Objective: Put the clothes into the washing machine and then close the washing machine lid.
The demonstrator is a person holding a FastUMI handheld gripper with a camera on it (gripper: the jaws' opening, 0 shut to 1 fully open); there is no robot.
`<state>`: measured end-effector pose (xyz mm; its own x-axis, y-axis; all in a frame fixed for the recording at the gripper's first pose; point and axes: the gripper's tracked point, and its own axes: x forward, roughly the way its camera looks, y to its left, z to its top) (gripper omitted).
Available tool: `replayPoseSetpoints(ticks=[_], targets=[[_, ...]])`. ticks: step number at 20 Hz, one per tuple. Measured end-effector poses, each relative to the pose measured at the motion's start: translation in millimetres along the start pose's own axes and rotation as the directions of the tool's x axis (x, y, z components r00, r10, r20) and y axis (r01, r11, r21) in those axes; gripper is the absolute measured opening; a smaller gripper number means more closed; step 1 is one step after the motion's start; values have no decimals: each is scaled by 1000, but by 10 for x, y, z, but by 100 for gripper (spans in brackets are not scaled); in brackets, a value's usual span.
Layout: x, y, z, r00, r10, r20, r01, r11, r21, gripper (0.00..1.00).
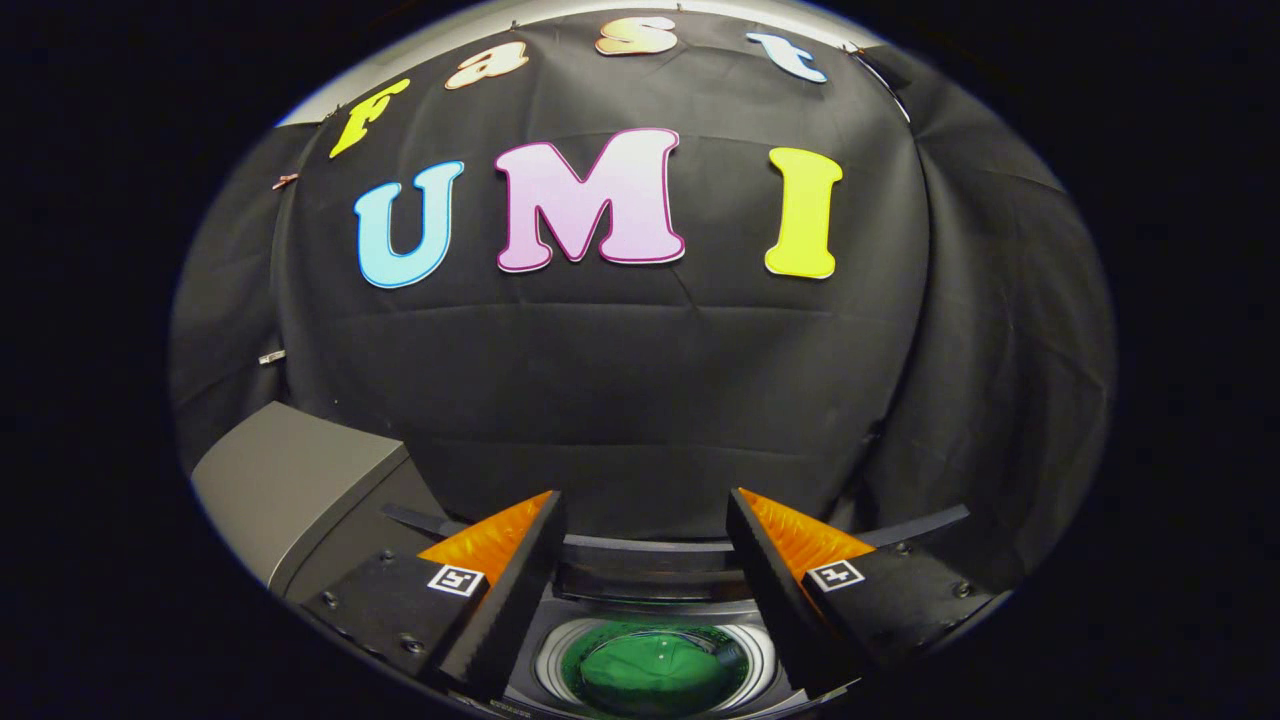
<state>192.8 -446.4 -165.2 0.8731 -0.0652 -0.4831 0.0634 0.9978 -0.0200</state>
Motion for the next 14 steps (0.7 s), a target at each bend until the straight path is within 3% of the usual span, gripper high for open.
replayPoseSetpoints(ticks=[14], targets=[[-230, 29, -188, 1000, 13, 0, -13, 1000, 3, 100]])
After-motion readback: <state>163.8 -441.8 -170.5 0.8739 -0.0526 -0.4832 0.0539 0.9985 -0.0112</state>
